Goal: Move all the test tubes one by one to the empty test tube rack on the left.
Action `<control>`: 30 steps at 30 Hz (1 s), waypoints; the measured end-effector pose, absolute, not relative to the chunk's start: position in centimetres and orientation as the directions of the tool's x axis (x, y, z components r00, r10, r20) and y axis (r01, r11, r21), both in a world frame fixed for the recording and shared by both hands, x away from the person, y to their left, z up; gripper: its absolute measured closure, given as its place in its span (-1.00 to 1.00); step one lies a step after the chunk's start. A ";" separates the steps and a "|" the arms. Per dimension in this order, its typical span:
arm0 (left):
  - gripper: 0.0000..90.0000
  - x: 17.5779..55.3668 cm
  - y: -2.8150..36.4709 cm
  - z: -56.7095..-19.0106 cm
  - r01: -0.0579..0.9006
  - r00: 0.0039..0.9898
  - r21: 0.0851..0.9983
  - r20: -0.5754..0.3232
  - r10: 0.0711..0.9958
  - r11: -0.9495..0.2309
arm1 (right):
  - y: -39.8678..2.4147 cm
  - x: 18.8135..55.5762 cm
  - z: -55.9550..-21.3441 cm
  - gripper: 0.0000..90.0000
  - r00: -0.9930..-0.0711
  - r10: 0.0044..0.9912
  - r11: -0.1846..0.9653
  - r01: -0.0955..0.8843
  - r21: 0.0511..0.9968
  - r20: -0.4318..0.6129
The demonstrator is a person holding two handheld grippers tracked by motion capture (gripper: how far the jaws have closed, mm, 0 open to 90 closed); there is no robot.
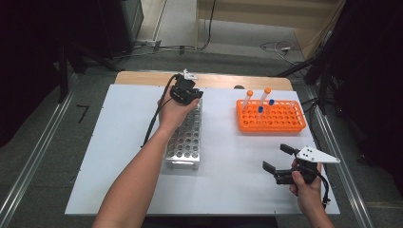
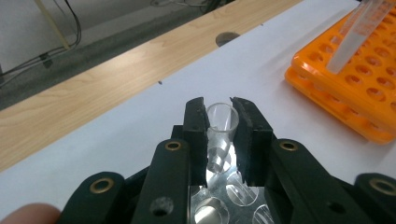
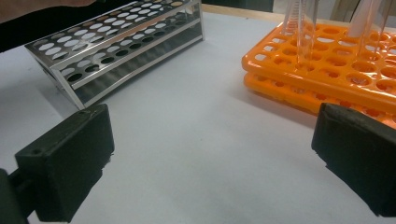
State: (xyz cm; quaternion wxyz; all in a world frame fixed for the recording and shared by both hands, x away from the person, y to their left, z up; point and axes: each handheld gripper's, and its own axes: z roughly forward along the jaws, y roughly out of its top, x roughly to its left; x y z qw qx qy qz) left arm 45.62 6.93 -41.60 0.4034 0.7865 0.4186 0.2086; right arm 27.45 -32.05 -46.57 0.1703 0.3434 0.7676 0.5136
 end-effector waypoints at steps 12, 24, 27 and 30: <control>-0.02 44.8 7.6 -41.4 0.489 0.542 0.849 -0.117 0.832 -0.199 | -32.1 27.6 -46.5 -1.00 -0.703 0.704 0.230 0.357 0.905 0.099; -0.83 40.3 9.1 -40.9 0.442 0.591 0.887 -0.178 0.786 -0.131 | -31.9 27.9 -46.5 -1.00 -0.705 0.705 0.246 0.350 0.904 0.081; -0.93 38.9 9.5 -40.8 0.428 0.596 0.894 -0.171 0.785 -0.130 | -31.8 28.0 -46.5 -1.00 -0.702 0.708 0.249 0.352 0.902 0.078; -0.98 37.6 10.0 -40.7 0.416 0.598 0.903 -0.180 0.781 -0.111 | -31.7 28.1 -46.5 -1.00 -0.701 0.709 0.252 0.353 0.901 0.077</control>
